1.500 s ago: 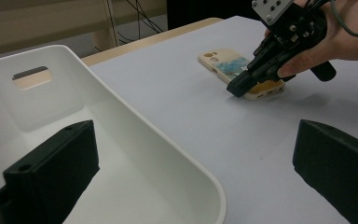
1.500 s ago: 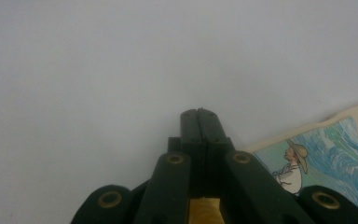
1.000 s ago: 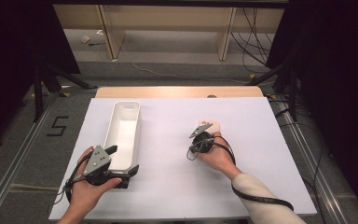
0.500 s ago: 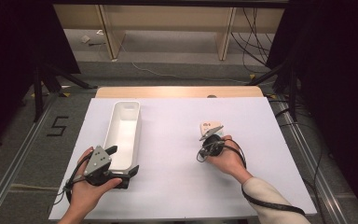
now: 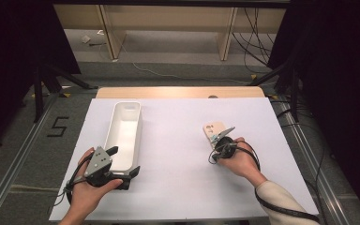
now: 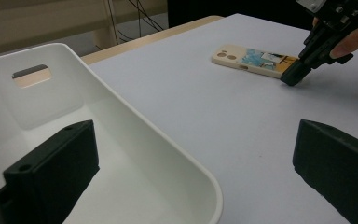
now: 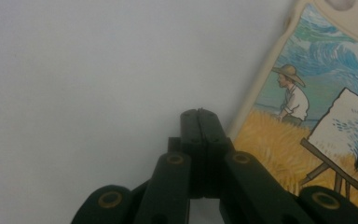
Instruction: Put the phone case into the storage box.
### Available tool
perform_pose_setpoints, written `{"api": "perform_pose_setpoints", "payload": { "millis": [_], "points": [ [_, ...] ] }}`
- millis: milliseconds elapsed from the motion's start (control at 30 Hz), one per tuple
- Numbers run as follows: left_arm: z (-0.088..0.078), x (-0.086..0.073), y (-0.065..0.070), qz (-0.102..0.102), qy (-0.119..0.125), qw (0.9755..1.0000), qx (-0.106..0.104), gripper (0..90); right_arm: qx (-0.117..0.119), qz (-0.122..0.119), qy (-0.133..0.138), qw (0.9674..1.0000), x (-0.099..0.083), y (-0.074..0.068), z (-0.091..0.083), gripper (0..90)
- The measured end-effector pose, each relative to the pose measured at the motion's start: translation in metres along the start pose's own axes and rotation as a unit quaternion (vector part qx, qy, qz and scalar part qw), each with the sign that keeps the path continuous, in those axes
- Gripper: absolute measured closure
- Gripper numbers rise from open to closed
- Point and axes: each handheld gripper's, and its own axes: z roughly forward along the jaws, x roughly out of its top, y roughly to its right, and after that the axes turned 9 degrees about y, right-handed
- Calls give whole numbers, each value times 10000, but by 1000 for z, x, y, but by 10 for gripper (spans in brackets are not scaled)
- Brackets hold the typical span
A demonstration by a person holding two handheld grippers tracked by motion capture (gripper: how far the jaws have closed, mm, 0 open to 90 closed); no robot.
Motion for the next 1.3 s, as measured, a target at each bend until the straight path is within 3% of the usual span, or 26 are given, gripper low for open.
{"api": "perform_pose_setpoints", "payload": {
  "millis": [467,633,833,1000,1200,1300],
  "points": [
    [0,0,0,-19,12,10000,5,0,-151,334,-252,9990,-18,28,-17,900],
    [0,0,0,-34,20,10000,6,0,-219,178,-319,9991,-16,28,-17,900],
    [0,0,0,-68,26,10000,4,0,-124,120,-215,9996,-8,28,-25,818],
    [0,0,0,-87,37,10000,14,0,-368,4,-133,9992,4,36,-27,683],
    [0,0,0,-101,44,9999,-2,0,-719,60,-177,9972,17,49,-25,311],
    [0,0,0,-113,57,9999,-3,0,-804,151,-245,9963,23,55,-22,196]
  ]
}}
